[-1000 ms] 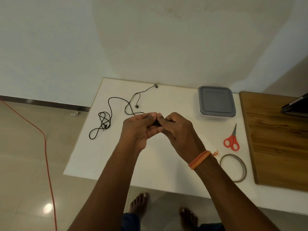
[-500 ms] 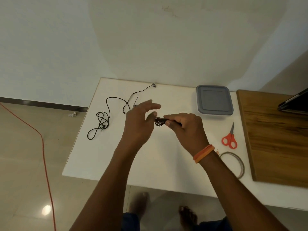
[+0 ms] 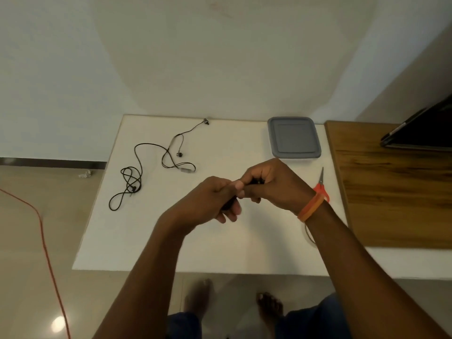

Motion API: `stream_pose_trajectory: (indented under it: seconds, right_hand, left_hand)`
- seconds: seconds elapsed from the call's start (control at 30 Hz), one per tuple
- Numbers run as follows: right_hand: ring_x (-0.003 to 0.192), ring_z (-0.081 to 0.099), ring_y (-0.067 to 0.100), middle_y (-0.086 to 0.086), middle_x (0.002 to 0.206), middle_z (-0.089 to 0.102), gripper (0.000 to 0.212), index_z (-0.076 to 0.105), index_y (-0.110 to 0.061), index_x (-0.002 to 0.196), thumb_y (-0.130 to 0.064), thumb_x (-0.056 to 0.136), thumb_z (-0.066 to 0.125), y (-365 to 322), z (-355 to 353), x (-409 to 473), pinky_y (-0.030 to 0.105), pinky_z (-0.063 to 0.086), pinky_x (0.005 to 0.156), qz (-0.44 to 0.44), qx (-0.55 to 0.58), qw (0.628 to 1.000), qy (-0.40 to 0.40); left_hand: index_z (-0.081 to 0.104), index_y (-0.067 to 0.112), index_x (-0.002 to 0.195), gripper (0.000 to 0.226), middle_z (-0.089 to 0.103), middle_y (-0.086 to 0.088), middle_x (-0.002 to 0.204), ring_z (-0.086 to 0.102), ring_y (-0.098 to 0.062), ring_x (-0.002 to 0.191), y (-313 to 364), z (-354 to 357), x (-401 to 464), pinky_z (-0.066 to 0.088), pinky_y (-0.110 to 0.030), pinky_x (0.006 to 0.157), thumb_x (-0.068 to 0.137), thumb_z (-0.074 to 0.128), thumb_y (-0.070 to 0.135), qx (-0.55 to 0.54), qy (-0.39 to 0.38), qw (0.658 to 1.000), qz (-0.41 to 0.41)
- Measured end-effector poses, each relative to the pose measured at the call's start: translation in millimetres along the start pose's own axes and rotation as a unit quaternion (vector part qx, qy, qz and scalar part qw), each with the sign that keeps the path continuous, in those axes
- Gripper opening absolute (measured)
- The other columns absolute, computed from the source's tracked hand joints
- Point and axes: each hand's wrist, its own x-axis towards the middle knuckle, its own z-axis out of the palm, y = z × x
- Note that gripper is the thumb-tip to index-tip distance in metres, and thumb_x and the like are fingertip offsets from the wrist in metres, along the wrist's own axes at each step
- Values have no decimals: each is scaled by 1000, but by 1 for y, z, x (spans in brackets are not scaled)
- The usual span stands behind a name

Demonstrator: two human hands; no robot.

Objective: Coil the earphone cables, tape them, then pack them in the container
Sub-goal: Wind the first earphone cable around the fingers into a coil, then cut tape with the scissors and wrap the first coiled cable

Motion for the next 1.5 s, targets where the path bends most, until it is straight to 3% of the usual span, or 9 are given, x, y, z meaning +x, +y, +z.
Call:
stream_pose_trajectory:
  seconds: [0.3,0.4,0.53,0.63,0.73,0.83,0.97,1.13,1.5]
  right_hand:
    - [59,67,20,13,72,70,16,67,3,78,-5,75,80,7,-8,-18,31,57,58,26,1,1000,14]
    - [73,71,28,13,82,73,24,68,1,86,-3,69,84,6,-29,-36,42,61,70,29,29,998,57]
    - [98,70,19,7,112,71,57,65,-8,117,-8,64,86,20,-73,-58,31,58,81,75,102,980,152]
    - [85,66,18,8,102,72,35,69,-5,103,-2,70,82,54,-98,-78,32,58,76,151,-57,959,233]
    - [85,66,23,9,91,71,26,71,-5,90,0,68,83,84,-98,-94,27,52,74,246,-213,934,148]
    - [86,65,19,5,90,69,26,72,-7,91,2,68,81,90,-83,-90,15,46,69,224,-210,945,112]
    - [88,64,14,-4,90,67,15,73,-17,89,-17,75,79,81,-66,-73,28,54,80,194,-264,942,71]
    - [102,55,22,-3,107,58,35,69,-24,99,-43,72,79,75,-45,-60,34,44,88,233,-413,880,3]
    - [88,65,24,3,96,69,25,65,-20,93,-15,73,79,77,-34,-58,34,52,85,288,-406,867,-18]
  left_hand:
    - [61,9,82,48,46,2,60,47,-13,53,7,11,-2,41,-23,54,103,37,46,20,-100,993,-64]
    - [49,14,77,41,37,5,60,30,-11,52,12,32,9,29,-23,51,103,40,44,-34,-76,996,-22]
    - [45,16,75,39,36,12,55,27,-8,50,16,54,20,26,-21,49,103,41,43,-41,-23,999,3]
    - [44,16,75,40,36,11,55,27,-8,49,11,59,26,26,-21,47,102,40,45,-30,37,999,16]
    - [44,16,75,41,35,7,58,26,-9,49,7,60,30,25,-22,47,103,38,45,-39,84,996,8]
    - [45,15,76,40,35,8,56,26,-8,47,8,61,35,24,-22,46,104,37,43,-59,117,991,-4]
    - [45,14,77,40,33,5,59,25,-10,49,9,64,38,23,-23,48,105,35,40,-63,142,988,-11]
    - [44,15,75,41,33,4,60,26,-12,51,5,60,38,23,-27,51,105,35,41,-42,150,988,-8]
    - [41,16,75,41,34,5,60,26,-12,52,3,55,36,24,-26,52,104,36,43,-30,141,990,-4]
